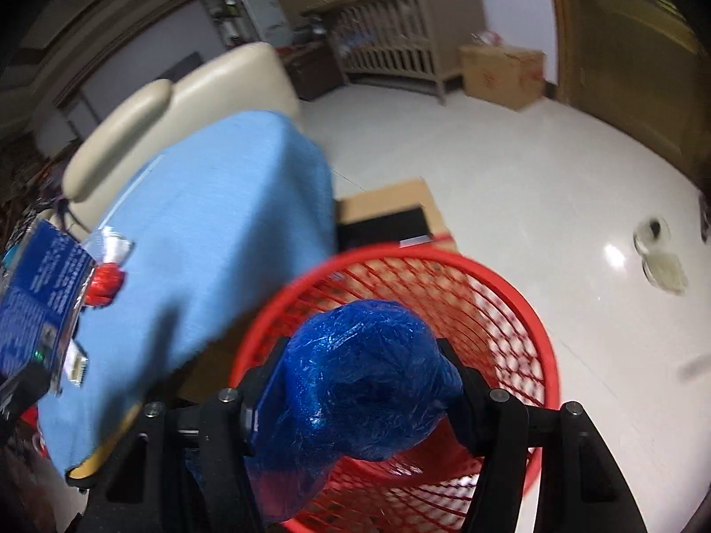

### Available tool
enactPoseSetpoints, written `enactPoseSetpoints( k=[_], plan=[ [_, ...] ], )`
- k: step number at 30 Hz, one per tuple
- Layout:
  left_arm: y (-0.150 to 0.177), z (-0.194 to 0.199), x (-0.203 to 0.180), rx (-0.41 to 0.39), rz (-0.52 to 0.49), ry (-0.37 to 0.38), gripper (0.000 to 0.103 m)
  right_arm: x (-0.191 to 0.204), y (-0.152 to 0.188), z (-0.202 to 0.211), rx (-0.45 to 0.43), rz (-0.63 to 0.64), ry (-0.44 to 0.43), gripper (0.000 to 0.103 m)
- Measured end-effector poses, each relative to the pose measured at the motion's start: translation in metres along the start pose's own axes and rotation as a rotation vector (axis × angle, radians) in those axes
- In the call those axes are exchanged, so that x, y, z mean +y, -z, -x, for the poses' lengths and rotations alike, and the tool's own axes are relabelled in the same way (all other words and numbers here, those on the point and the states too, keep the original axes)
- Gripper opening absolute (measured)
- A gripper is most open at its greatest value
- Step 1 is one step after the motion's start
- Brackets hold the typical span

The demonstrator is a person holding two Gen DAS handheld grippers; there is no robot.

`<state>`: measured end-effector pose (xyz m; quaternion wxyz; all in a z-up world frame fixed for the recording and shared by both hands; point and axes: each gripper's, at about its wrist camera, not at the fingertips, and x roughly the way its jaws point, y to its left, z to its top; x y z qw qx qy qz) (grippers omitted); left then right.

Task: Collect trash
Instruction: 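Carry both items to the red wastebasket and open both tools, then grasp the white leaflet on the table with the left tool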

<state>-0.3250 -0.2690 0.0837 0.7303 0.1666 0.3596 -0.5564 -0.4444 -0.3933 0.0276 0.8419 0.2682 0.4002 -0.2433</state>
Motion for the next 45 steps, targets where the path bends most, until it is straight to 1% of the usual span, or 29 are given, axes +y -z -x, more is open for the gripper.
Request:
enactPoseSetpoints(
  k=[2,3,4,5,6,7,8,11,14,16,18,20,23,26,29,30,33,34,35,36,37,39,40,42,43,45],
  plan=[
    [-0.001,-0.016,-0.012,0.039,-0.028,0.029,0.049,-0.016,0.003,-0.007,0.027,-0.028,0.011,0.069],
    [-0.001,-0.025,-0.019,0.061,-0.042,0.037,0.049,-0.021,0.005,-0.008,0.032,-0.041,0.007,0.072],
    [-0.003,-0.033,-0.023,0.081,-0.051,0.045,0.050,-0.027,0.005,-0.011,0.039,-0.056,0.002,0.081],
    [-0.004,-0.042,-0.028,0.102,-0.059,0.051,0.051,-0.032,0.005,-0.012,0.041,-0.068,0.004,0.087],
    [-0.005,-0.049,-0.033,0.117,-0.066,0.055,0.053,-0.038,0.004,-0.012,0.034,-0.079,0.008,0.096],
    [-0.006,-0.055,-0.035,0.127,-0.071,0.053,0.058,-0.041,0.005,-0.010,0.025,-0.087,0.009,0.098],
    [-0.009,-0.061,-0.039,0.138,-0.078,0.057,0.062,-0.043,0.006,-0.007,0.014,-0.098,0.006,0.098],
    [-0.014,-0.069,-0.035,0.154,-0.078,0.058,0.063,-0.057,0.003,0.000,-0.024,-0.135,0.012,0.098],
    [-0.019,-0.069,-0.020,0.156,-0.044,0.048,0.064,-0.071,-0.005,0.006,-0.067,-0.173,0.022,0.098],
    [-0.023,-0.061,-0.005,0.142,-0.013,0.022,0.064,-0.081,-0.008,0.010,-0.087,-0.200,0.029,0.098],
    [-0.025,-0.052,0.005,0.114,0.014,-0.006,0.065,-0.092,-0.008,0.012,-0.085,-0.231,0.016,0.098],
    [-0.023,-0.035,0.023,0.075,0.060,-0.051,0.069,-0.103,0.001,0.016,-0.063,-0.285,-0.017,0.098],
    [-0.016,-0.017,0.045,0.034,0.112,-0.116,0.070,-0.109,0.027,0.017,-0.012,-0.328,-0.042,0.098],
    [-0.002,0.001,0.064,0.006,0.170,-0.157,0.070,-0.101,0.056,0.015,0.053,-0.359,-0.092,0.098],
    [0.017,0.023,0.085,-0.011,0.220,-0.226,0.070,-0.084,0.069,0.004,0.091,-0.374,-0.140,0.098],
    [0.024,0.030,0.092,-0.013,0.238,-0.250,0.070,-0.076,0.068,-0.003,0.095,-0.385,-0.169,0.100],
    [0.049,0.053,0.116,-0.034,0.302,-0.334,0.071,-0.059,0.057,-0.023,0.093,-0.370,-0.177,0.100],
    [0.061,0.066,0.131,-0.045,0.349,-0.372,0.071,-0.053,0.051,-0.032,0.107,-0.381,-0.200,0.100],
    [0.070,0.074,0.140,-0.054,0.382,-0.393,0.072,-0.047,0.045,-0.039,0.117,-0.385,-0.226,0.100],
    [0.082,0.085,0.154,-0.066,0.435,-0.430,0.073,-0.043,0.041,-0.045,0.124,-0.367,-0.222,0.100],
    [0.091,0.090,0.165,-0.073,0.477,-0.461,0.076,-0.038,0.037,-0.048,0.119,-0.331,-0.178,0.100],
    [0.110,0.103,0.187,-0.089,0.571,-0.512,0.077,-0.035,0.033,-0.046,0.119,-0.299,-0.103,0.100],
    [0.117,0.109,0.196,-0.093,0.613,-0.521,0.077,-0.035,0.034,-0.042,0.112,-0.297,-0.092,0.100],
    [0.129,0.113,0.212,-0.091,0.683,-0.525,0.077,-0.040,0.033,-0.025,0.061,-0.278,-0.019,0.100],
    [0.132,0.112,0.219,-0.087,0.718,-0.520,0.077,-0.043,0.031,-0.015,0.034,-0.272,0.008,0.100],
    [0.128,0.104,0.222,-0.071,0.750,-0.508,0.077,-0.041,0.026,0.007,-0.029,-0.256,0.044,0.100]
  ],
)
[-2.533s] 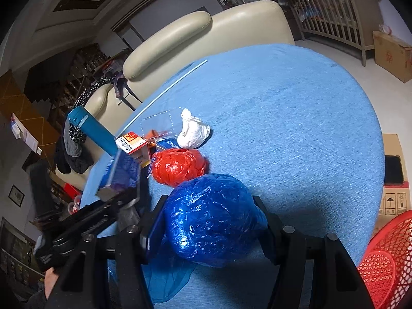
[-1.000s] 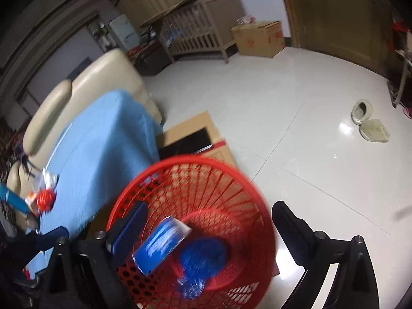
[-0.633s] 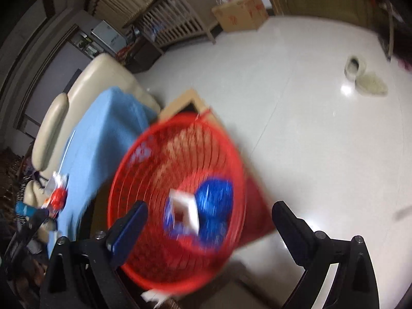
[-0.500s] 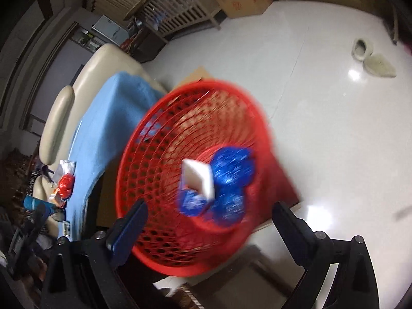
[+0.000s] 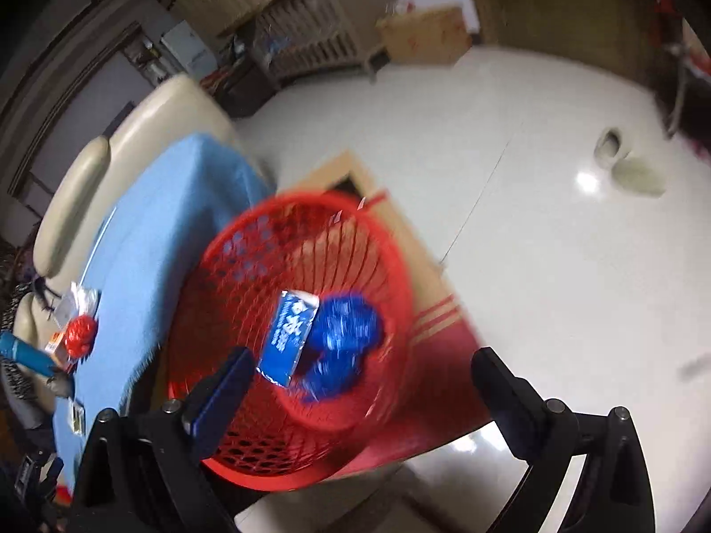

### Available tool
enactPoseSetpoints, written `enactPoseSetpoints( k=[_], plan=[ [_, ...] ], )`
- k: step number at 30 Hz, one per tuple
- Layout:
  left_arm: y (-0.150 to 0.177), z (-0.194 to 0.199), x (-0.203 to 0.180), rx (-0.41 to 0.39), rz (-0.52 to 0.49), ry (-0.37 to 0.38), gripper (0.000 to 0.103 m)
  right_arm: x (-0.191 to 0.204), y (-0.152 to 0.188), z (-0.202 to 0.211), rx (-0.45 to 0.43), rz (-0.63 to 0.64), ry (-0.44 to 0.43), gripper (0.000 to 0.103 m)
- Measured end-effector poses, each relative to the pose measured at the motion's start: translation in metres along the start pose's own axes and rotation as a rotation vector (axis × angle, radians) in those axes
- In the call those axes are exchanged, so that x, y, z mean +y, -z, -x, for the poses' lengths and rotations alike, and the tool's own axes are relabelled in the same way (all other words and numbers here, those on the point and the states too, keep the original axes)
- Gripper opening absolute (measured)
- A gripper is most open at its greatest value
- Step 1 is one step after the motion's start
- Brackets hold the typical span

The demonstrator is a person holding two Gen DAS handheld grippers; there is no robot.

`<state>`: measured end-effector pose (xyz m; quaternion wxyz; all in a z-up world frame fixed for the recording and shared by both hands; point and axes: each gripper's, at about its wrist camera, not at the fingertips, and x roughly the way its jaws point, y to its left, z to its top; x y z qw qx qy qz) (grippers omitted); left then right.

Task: Collect trash
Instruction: 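Grasp the white leaflet on the table with the left tool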

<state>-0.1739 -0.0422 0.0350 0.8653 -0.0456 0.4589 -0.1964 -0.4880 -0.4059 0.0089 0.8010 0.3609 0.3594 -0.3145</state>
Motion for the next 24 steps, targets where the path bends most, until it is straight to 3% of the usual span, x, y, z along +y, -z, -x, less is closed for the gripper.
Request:
enactPoseSetpoints(
  k=[5,9,12,15,16,17,19,22,24],
  plan=[
    [-0.014,-0.019,-0.032,0.008,0.054,0.008,0.077,0.047,-0.019,0.026,-0.072,0.131,-0.048,0.100],
    [-0.021,-0.033,-0.055,-0.008,0.028,-0.083,0.077,0.123,-0.018,0.030,-0.061,0.337,-0.156,0.100],
    [-0.022,-0.054,-0.059,0.036,0.021,-0.150,0.077,0.173,-0.005,0.025,-0.062,0.449,-0.231,0.100],
    [-0.020,-0.065,-0.056,0.060,0.017,-0.151,0.077,0.214,-0.002,0.010,-0.038,0.521,-0.297,0.100],
    [-0.019,-0.064,-0.054,0.053,0.016,-0.144,0.074,0.230,-0.002,0.004,-0.025,0.558,-0.323,0.100],
    [-0.019,-0.064,-0.052,0.050,0.014,-0.128,0.054,0.245,0.000,-0.002,-0.011,0.601,-0.345,0.100],
    [-0.020,-0.063,-0.048,0.064,-0.004,-0.123,0.029,0.277,0.004,-0.017,0.002,0.679,-0.365,0.100],
    [-0.020,-0.059,-0.034,0.080,-0.002,-0.092,0.017,0.321,0.013,-0.036,0.042,0.788,-0.421,0.100],
    [-0.019,-0.057,-0.025,0.089,-0.011,-0.085,0.016,0.348,0.022,-0.049,0.082,0.873,-0.443,0.100]
  ],
)
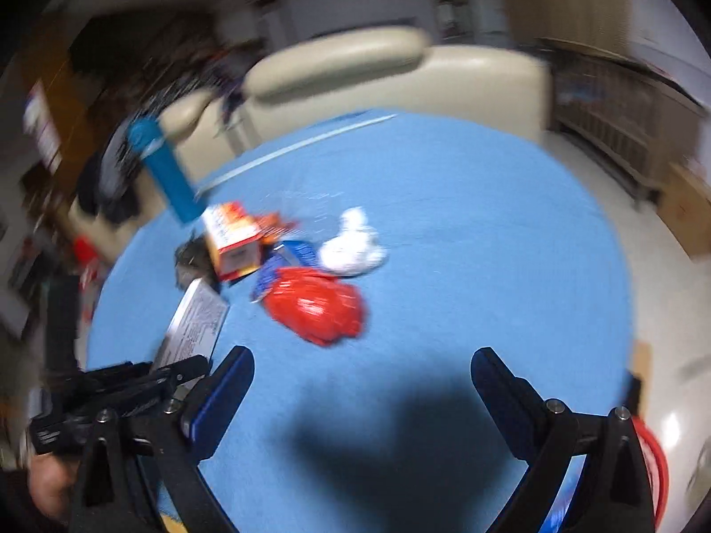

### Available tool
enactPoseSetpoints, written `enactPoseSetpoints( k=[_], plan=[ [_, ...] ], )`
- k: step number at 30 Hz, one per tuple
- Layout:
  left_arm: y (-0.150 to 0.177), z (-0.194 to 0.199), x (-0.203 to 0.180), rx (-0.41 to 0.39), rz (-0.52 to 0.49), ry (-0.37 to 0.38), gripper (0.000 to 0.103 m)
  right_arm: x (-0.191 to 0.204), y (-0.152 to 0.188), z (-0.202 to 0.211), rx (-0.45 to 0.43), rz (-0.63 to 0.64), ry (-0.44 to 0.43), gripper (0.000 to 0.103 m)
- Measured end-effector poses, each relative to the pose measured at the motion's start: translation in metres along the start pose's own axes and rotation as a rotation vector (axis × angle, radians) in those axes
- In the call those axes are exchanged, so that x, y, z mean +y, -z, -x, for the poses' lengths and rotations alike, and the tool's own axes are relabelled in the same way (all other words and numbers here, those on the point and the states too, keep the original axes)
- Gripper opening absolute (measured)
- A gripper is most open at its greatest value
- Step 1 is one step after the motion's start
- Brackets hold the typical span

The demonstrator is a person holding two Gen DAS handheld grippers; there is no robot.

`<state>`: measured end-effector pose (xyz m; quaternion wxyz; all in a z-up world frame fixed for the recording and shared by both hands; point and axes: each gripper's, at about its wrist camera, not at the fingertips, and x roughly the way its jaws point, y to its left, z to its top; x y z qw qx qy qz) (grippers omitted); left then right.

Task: Collect trash
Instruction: 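Grasp the white leaflet on the table with the left tool, then grasp the red plastic bag with the right tool, then carry the red bag and white leaflet to the red wastebasket and release both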

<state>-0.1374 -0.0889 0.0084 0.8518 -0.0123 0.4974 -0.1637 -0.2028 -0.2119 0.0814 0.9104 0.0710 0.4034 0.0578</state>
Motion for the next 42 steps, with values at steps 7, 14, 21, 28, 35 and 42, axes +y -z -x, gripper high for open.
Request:
enactPoseSetpoints(
  k=[7,14,21,28,35,42],
  plan=[
    [0.007,0.011,0.020,0.024,-0.041,0.005,0.016,0.032,-0.023,-0.073,0.091,0.185,0.001,0.100],
    [0.005,0.012,0.031,0.041,-0.051,0.031,0.016,0.034,-0.026,-0.104,0.145,0.183,-0.013,0.087],
    [0.007,0.015,0.030,0.041,-0.074,0.034,0.016,0.021,-0.021,-0.101,0.164,0.047,-0.057,0.063],
    [0.006,0.022,0.023,0.023,-0.094,0.018,0.016,0.002,-0.001,-0.047,0.086,-0.097,-0.097,0.063],
    [0.007,0.037,0.015,-0.007,-0.114,0.006,0.016,-0.002,0.020,0.004,0.010,-0.205,-0.123,0.063],
    [0.011,0.051,0.005,-0.037,-0.136,0.002,0.016,-0.006,0.040,0.043,-0.049,-0.285,-0.138,0.063]
  ],
)
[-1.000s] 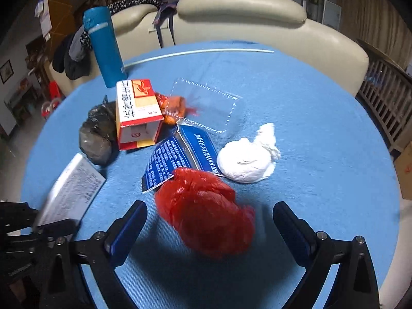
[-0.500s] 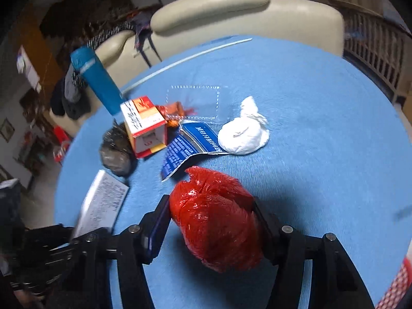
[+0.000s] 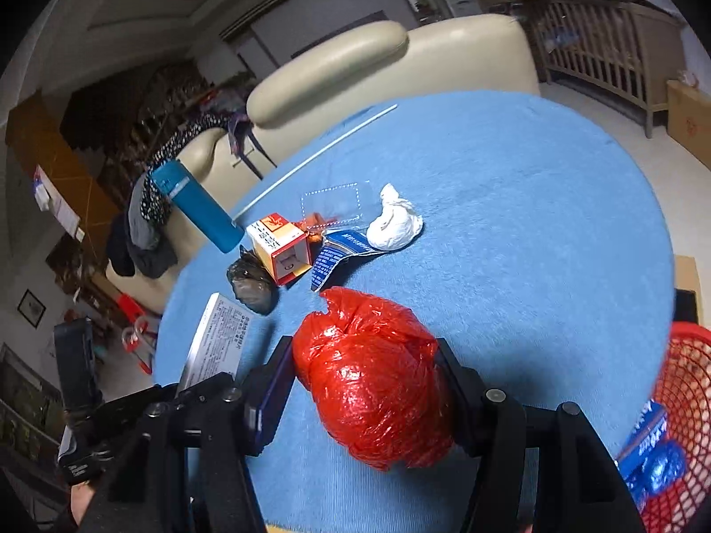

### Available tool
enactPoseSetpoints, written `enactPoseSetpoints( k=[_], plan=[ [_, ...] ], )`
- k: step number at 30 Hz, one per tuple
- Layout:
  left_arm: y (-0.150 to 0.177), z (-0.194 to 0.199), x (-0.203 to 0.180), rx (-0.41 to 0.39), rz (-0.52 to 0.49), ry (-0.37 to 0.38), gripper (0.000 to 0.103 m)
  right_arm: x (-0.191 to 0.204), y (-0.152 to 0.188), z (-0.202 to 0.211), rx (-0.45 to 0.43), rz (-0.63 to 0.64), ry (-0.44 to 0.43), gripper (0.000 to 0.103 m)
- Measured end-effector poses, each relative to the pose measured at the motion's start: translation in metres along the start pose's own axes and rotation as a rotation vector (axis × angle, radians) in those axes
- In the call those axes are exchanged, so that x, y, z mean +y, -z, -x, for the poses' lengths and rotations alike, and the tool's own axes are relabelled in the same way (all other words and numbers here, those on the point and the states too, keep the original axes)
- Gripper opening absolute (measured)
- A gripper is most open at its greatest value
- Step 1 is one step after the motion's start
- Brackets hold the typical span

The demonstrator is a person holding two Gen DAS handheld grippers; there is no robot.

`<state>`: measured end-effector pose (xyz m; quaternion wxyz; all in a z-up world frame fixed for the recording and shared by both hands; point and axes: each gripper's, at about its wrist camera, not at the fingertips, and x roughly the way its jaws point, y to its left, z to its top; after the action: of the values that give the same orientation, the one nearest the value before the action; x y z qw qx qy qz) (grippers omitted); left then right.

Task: Collect trash
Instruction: 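Carry the red bag and white leaflet to the red wastebasket and release both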

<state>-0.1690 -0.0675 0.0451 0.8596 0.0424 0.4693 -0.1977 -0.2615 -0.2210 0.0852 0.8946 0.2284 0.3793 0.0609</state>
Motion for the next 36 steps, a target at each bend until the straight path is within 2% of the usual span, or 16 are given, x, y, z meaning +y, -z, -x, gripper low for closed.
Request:
enactPoseSetpoints(
  k=[12,20,30,36],
  plan=[
    [0.002,0.020,-0.029,-0.046,-0.061,0.016,0.016,-0.025,0.025,0.060,-0.090,-0.077,0.029,0.063],
    [0.005,0.022,-0.060,-0.055,-0.132,0.057,0.016,-0.056,0.037,0.100,-0.158,-0.145,0.090,0.063],
    [0.012,0.028,-0.111,-0.071,-0.253,0.168,0.016,-0.106,0.051,0.143,-0.224,-0.244,0.207,0.063],
    [0.019,0.031,-0.150,-0.062,-0.332,0.242,0.016,-0.128,0.059,0.156,-0.233,-0.275,0.266,0.063]
  ],
)
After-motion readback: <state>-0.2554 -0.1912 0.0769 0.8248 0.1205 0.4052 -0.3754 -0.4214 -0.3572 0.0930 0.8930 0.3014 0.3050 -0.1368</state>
